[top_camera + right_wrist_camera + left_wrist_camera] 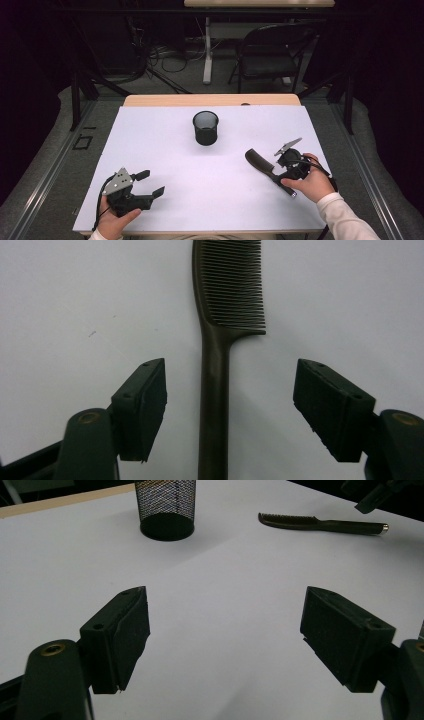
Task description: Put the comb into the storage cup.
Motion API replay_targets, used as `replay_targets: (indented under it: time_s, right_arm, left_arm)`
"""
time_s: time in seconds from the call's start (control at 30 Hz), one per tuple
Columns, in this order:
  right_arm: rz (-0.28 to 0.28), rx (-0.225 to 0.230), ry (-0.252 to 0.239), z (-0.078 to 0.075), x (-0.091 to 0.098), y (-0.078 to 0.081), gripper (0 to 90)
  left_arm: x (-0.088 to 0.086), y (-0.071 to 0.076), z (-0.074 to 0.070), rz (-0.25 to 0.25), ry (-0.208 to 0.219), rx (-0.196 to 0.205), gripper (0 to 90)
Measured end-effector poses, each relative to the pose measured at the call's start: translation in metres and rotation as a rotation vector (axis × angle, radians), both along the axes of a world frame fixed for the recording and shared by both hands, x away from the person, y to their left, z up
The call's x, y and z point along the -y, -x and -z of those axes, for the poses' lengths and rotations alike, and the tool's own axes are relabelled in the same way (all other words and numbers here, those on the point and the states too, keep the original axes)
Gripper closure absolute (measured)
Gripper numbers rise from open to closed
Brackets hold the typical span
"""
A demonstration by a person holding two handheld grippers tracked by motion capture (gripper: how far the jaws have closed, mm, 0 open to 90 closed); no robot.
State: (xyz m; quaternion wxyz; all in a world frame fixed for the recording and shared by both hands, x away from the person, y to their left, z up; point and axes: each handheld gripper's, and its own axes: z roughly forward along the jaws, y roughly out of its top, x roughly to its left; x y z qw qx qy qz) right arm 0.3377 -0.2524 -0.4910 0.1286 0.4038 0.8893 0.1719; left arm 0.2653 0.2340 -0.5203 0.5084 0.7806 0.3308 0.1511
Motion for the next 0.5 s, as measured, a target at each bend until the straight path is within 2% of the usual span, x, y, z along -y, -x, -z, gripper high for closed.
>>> replay_targets:
  time_s: [0.13,0.2,0.23,0.27,0.3,0.37,0.47,0.5]
  right_arm:
    - [-0.017,-0.005,0.006,0.001,-0.006,-0.002,35.2]
    - [-0.018,-0.015,0.004,0.002,-0.008,-0.003,35.7]
    - [0.000,-0.035,0.001,0.001,-0.010,-0.003,36.1]
    - [-0.019,-0.021,0.005,0.002,-0.009,-0.005,36.2]
    - [-0.018,-0.045,0.026,0.001,-0.010,-0.005,36.2]
    - [-0.014,-0.027,0.011,0.002,-0.011,-0.006,36.2]
    - [-0.021,-0.029,0.035,0.000,-0.011,-0.007,37.4]
    - [-0.022,-0.009,-0.001,0.002,-0.011,-0.007,39.2]
  left_arm:
    - [0.000,0.000,0.000,-0.001,0.001,0.001,20.0]
    - [0.000,0.000,0.000,0.000,0.000,0.001,20.0]
    - [0.000,0.000,0.000,-0.001,0.001,0.000,20.0]
    - [0.000,0.000,0.000,0.000,0.000,0.000,20.0]
    - [0.000,0.000,0.000,0.000,0.000,0.000,20.0]
    - [0.000,0.000,0.000,0.000,0.001,0.000,20.1]
    - [0.000,0.000,0.000,0.001,-0.001,-0.001,20.2]
    - [0.000,0.000,0.000,0.001,-0.001,-0.001,20.2]
